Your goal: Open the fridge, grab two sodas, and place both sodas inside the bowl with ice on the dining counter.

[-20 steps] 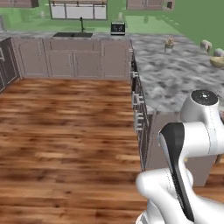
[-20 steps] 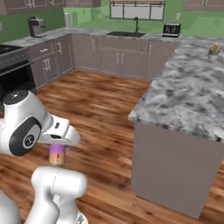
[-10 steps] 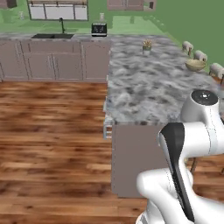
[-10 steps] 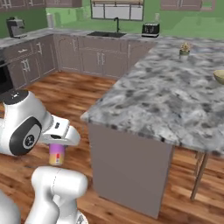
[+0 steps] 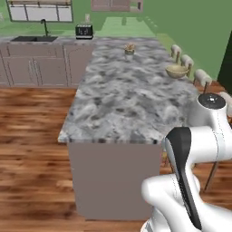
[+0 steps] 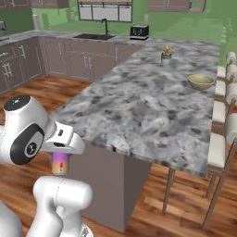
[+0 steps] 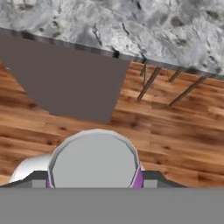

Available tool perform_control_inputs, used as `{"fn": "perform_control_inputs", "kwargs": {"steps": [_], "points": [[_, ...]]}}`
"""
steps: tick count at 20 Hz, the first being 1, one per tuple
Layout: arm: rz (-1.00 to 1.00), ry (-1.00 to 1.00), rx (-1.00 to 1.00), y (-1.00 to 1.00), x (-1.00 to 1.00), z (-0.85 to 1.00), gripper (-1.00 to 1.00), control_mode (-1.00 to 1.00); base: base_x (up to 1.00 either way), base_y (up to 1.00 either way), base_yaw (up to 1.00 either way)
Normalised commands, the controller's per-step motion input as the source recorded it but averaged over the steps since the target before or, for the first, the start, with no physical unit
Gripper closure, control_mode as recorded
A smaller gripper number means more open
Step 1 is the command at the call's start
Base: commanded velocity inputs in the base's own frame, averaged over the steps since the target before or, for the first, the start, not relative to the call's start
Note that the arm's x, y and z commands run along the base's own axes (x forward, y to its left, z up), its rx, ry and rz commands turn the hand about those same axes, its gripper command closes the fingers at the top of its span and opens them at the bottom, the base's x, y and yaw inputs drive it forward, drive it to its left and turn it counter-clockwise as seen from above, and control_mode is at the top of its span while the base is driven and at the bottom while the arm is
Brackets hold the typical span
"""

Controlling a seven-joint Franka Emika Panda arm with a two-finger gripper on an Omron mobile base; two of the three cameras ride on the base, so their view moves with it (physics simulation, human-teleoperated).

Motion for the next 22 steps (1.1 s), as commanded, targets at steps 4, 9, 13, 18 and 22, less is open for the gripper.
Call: {"fn": "perform_control_inputs", "kwargs": {"steps": [4, 9, 13, 18, 22], "points": [[0.00, 0.00, 0.00, 0.00, 0.00, 0.00, 1.00, 1.00, 0.27, -1.00, 0.00], [0.00, 0.00, 0.00, 0.00, 0.00, 0.00, 1.00, 1.00, 0.29, -1.00, 0.00], [0.00, 0.00, 0.00, 0.00, 0.00, 0.00, 1.00, 1.00, 0.29, -1.00, 0.00], [0.00, 0.00, 0.00, 0.00, 0.00, 0.00, 1.00, 1.00, 0.30, -1.00, 0.00], [0.00, 0.00, 0.00, 0.00, 0.00, 0.00, 1.00, 1.00, 0.35, -1.00, 0.00]]}}
